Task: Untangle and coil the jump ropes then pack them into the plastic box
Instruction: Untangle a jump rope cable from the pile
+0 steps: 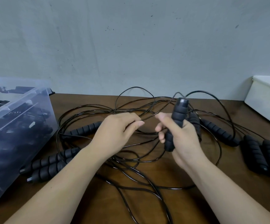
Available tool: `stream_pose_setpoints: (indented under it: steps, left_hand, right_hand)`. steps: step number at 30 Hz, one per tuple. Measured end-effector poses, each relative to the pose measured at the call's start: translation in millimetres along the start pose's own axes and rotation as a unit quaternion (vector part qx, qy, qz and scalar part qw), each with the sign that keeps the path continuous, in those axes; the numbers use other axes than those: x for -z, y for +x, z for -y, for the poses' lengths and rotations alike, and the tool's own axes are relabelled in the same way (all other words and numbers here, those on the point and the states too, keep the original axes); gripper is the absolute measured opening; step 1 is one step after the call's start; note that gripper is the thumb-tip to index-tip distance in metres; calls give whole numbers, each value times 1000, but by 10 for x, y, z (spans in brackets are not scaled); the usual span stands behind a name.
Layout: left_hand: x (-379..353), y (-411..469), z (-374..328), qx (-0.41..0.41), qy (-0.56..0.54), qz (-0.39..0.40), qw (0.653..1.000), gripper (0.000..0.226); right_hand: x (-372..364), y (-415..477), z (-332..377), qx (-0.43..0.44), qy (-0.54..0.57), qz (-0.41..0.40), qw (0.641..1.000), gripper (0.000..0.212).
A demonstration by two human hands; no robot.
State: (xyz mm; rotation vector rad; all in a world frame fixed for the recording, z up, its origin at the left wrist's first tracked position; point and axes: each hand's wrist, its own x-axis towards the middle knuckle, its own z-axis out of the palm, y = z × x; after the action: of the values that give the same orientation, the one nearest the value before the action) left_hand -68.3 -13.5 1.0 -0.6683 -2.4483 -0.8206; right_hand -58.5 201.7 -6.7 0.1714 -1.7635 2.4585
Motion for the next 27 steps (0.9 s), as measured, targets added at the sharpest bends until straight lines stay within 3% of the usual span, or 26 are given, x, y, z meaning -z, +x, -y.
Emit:
stream_pose_setpoints:
  steps: [3,8,16,20,23,27]
  left_hand:
    - [-92,-28,-73,-30,-2,26,999,16]
    - [-119,-38,-118,-40,-14,30,999,14]
    - [13,9,-14,3,19,14,1000,21]
    - [13,6,-23,-9,13,3,1000,20]
    - [-53,-20,-82,-38,8,26,999,16]
    - [-77,-15,-63,-45,11,38,998,16]
  right_hand:
    - [-73,-72,-114,4,-62,36,997,22]
    - [-30,-55,-98,26,-93,23,995,20]
    - [130,78,137,66,-19,-65,996,12]
    - [46,21,59,35,-5,2,999,21]
    - [-33,-48,-56,27,-63,51,996,17]
    - [-40,-67,-116,35,-105,49,993,12]
